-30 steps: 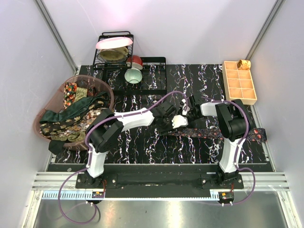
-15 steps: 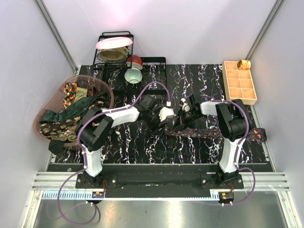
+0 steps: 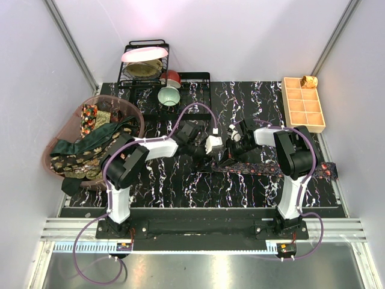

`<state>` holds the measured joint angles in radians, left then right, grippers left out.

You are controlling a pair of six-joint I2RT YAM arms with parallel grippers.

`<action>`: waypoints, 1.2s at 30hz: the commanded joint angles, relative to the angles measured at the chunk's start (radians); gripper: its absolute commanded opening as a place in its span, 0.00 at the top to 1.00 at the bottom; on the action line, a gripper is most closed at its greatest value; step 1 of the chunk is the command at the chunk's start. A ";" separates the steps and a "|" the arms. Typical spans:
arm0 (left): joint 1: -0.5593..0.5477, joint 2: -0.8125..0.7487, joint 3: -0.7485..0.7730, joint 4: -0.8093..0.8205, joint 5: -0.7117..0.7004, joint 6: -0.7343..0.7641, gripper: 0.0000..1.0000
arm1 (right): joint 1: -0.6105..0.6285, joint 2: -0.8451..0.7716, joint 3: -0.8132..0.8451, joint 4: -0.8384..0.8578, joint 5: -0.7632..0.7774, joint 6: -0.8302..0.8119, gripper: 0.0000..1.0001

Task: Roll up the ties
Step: Roll the tie at the center of the board.

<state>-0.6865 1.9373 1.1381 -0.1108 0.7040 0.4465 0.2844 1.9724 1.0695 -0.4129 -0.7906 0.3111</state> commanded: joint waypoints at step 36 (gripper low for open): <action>-0.193 0.065 0.164 -0.406 -0.535 0.112 0.68 | -0.037 -0.118 -0.064 0.058 -0.143 0.081 0.55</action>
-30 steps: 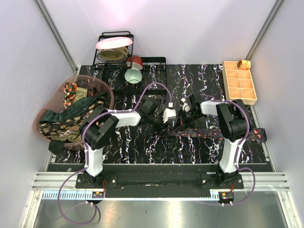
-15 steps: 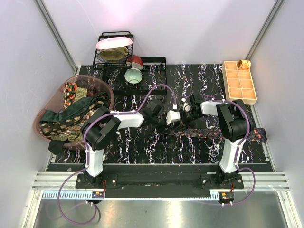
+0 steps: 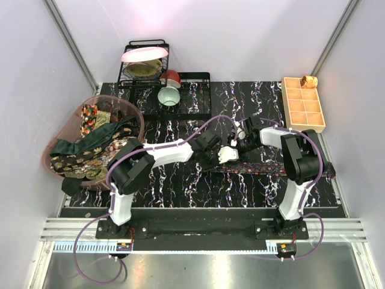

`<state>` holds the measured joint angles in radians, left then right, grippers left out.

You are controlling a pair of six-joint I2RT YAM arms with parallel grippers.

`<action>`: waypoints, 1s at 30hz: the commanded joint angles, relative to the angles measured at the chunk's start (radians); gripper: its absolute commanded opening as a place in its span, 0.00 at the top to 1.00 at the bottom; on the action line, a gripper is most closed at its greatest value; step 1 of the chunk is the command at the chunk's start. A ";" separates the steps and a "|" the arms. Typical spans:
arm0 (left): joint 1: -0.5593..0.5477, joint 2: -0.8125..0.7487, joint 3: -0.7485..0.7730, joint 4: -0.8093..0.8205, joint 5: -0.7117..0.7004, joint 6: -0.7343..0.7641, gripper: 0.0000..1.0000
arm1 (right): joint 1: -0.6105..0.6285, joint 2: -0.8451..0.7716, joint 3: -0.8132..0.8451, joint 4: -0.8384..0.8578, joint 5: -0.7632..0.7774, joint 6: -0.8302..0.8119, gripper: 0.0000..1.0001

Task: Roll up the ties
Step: Roll the tie at the center of the board.

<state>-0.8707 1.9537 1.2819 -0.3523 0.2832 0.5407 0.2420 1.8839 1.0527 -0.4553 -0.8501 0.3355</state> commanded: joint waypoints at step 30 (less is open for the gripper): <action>0.032 0.045 0.050 -0.208 0.001 0.036 0.66 | 0.056 0.052 0.007 0.112 0.000 0.034 1.00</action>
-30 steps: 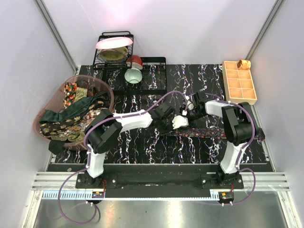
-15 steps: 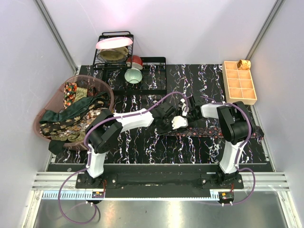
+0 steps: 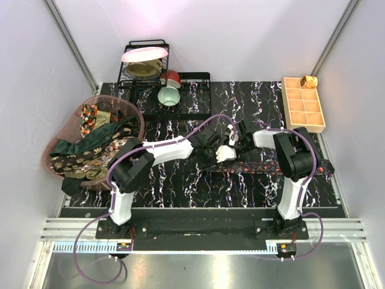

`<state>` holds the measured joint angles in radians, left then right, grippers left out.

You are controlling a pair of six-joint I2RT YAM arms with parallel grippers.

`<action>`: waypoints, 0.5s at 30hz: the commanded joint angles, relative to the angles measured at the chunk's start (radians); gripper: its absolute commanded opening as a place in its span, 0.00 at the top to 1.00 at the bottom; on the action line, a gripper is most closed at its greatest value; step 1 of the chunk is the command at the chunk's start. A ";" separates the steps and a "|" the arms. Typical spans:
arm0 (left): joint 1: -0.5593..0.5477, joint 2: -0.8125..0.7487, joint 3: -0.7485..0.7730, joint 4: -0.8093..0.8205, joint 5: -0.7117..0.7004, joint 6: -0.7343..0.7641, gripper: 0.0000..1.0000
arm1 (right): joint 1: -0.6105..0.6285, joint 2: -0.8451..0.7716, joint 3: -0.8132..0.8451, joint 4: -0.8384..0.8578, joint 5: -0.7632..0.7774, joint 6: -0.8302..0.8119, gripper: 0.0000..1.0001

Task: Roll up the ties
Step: Roll the tie at the center of the board.

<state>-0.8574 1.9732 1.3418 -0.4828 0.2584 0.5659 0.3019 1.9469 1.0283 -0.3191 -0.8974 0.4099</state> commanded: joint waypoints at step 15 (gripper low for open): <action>0.043 -0.017 -0.036 0.010 0.091 -0.018 0.39 | -0.007 -0.017 0.029 -0.081 0.176 -0.062 1.00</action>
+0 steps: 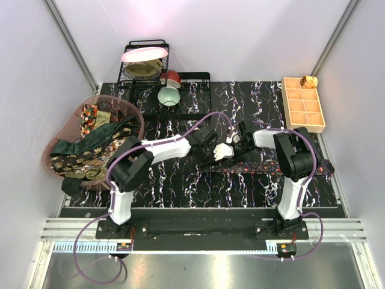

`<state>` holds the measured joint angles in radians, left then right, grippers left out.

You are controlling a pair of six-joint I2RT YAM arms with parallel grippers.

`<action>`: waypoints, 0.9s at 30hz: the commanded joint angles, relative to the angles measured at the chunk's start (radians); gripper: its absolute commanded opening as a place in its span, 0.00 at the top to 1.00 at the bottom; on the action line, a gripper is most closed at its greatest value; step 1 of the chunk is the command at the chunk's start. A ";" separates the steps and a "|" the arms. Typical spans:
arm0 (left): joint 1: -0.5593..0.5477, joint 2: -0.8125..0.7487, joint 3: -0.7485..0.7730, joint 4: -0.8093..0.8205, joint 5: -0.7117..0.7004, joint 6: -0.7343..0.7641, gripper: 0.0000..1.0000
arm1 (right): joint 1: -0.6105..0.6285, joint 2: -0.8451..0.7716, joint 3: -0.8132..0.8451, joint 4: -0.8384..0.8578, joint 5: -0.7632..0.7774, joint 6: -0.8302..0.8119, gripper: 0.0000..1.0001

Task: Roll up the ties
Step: Roll the tie at the center of the board.

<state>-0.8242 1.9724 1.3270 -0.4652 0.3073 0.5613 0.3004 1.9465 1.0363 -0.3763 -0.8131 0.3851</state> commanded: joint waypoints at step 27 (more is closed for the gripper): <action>0.019 -0.032 -0.110 0.224 0.197 0.146 0.40 | -0.007 0.011 0.039 -0.061 0.109 -0.052 1.00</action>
<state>-0.8112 1.9457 1.2335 -0.2821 0.4477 0.6533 0.2993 1.9469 1.0538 -0.4301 -0.7673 0.3580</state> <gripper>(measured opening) 0.598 0.009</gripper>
